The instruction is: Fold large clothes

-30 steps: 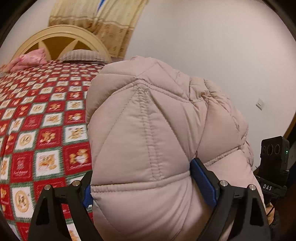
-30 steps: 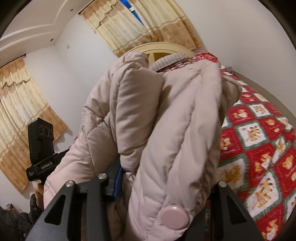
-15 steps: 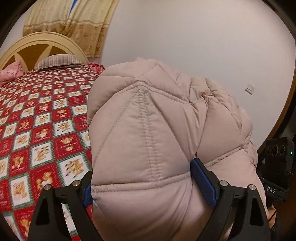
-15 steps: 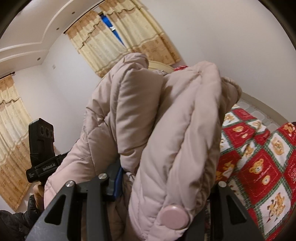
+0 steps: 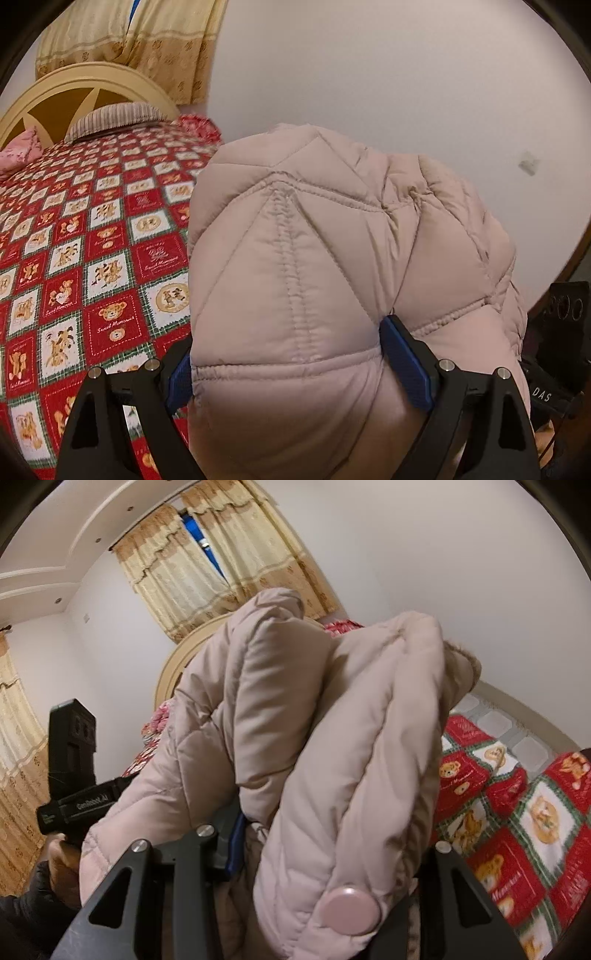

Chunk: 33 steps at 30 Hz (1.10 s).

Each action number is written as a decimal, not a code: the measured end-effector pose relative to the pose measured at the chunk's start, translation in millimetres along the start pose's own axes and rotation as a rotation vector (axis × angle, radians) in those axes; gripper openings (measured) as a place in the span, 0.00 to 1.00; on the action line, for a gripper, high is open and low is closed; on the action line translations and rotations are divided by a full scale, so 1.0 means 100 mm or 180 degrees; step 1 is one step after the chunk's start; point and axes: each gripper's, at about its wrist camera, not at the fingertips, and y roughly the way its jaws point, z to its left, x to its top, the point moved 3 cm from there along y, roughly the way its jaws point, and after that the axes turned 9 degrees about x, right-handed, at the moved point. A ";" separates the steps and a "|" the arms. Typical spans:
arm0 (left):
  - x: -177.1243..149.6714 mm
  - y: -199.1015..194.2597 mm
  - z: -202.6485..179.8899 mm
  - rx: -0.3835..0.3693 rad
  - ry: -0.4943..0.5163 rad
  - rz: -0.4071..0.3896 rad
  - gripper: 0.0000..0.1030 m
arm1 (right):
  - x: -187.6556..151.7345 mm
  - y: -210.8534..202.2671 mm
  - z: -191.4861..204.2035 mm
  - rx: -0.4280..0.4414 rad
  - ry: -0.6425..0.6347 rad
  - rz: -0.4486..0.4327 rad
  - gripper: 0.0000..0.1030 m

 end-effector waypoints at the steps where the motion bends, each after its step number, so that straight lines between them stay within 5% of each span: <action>1: -0.01 0.11 0.01 0.0080 0.0012 0.0049 0.87 | -0.01 0.07 -0.07 -0.0009 0.0036 0.0025 0.44; 8: 0.01 0.53 0.10 0.0358 -0.0078 0.0238 0.88 | -0.10 0.55 -0.62 0.0022 0.0577 0.0241 0.45; 16: -0.04 0.89 0.15 0.0395 -0.0135 0.0298 0.99 | -0.10 0.57 -0.85 0.0064 0.1049 0.0370 0.50; 19: -0.09 0.91 0.19 0.0344 -0.0141 0.0285 0.99 | -0.10 0.56 -0.87 0.0012 0.1124 0.0373 0.60; 21: -0.11 0.90 0.19 0.0340 -0.0102 0.0260 0.99 | -0.12 0.49 -0.88 -0.0036 0.1140 0.0334 0.67; 26: -0.12 0.89 0.22 0.0320 -0.0143 0.0266 0.99 | -0.04 -0.13 -0.66 -0.0384 0.0861 -0.0029 0.68; 28: -0.11 0.88 0.23 0.0326 -0.0143 0.0259 0.99 | 0.02 -0.44 -0.46 -0.0614 0.0580 -0.0202 0.59; 30: -0.11 0.86 0.20 0.0362 -0.0117 0.0238 0.99 | 0.07 -0.63 -0.16 -0.0695 0.0219 -0.0213 0.36; 33: -0.11 0.83 0.19 0.0408 -0.0079 0.0215 0.99 | 0.07 -0.55 0.18 -0.0742 -0.0218 -0.0009 0.35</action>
